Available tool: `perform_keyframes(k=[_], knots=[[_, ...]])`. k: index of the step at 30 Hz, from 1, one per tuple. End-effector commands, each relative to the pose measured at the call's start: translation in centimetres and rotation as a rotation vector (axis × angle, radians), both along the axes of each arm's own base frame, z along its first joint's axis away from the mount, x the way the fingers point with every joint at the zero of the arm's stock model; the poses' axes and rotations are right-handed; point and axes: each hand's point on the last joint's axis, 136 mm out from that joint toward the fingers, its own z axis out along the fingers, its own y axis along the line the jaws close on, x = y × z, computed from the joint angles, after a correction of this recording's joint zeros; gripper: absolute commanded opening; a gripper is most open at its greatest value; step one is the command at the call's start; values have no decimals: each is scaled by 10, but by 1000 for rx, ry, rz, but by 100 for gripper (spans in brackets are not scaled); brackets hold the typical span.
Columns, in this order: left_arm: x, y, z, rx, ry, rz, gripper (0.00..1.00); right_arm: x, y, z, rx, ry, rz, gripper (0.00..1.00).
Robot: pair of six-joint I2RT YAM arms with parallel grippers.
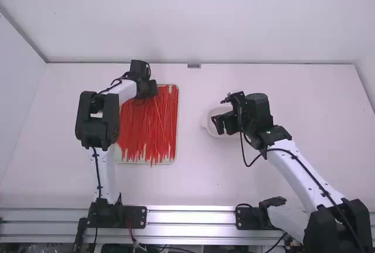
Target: Fasten the cable tie
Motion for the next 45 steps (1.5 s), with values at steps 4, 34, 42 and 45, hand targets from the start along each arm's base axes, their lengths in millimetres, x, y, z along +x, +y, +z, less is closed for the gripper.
perform_keyframes(k=[4,34,42,45], knots=[[-8,-5,-9,-8,30,-10,24,7,5,14,14,-29,9,99],[-4,0,10,61,64,40,40,6,4,13,12,-25,7,99],[-6,3,4,71,71,53,39,6,4,13,10,-26,6,99],[-6,2,2,70,69,53,37,6,4,13,9,-26,7,99]])
